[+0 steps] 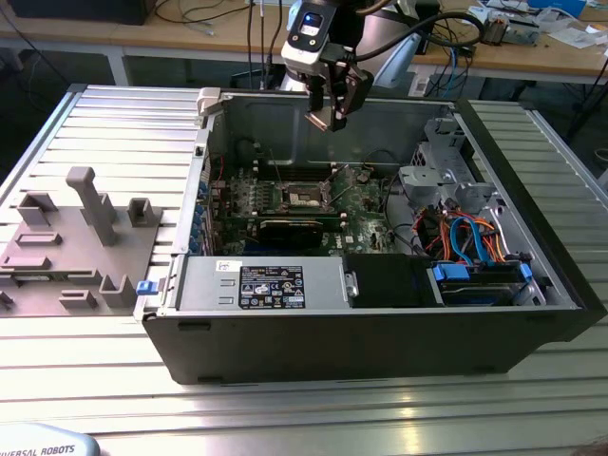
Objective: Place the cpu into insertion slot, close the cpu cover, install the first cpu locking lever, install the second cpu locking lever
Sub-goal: 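Place the cpu into insertion slot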
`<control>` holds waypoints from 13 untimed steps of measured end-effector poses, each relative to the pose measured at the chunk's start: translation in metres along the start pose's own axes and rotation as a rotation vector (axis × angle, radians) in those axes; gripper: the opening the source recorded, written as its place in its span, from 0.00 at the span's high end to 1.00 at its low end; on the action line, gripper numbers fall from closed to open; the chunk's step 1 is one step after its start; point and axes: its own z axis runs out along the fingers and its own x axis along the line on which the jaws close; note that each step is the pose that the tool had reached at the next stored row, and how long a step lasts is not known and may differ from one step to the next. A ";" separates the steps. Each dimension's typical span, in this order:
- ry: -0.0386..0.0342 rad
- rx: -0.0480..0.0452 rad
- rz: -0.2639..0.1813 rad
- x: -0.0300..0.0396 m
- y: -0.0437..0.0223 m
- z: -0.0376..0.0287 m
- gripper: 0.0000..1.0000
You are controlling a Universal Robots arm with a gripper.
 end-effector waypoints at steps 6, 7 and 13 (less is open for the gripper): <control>-0.0004 -0.0001 0.005 0.0000 0.0000 0.0000 0.46; -0.0006 0.0000 0.006 0.0000 0.0000 0.0000 0.46; -0.0012 -0.0003 0.014 0.0000 0.0000 0.0000 0.46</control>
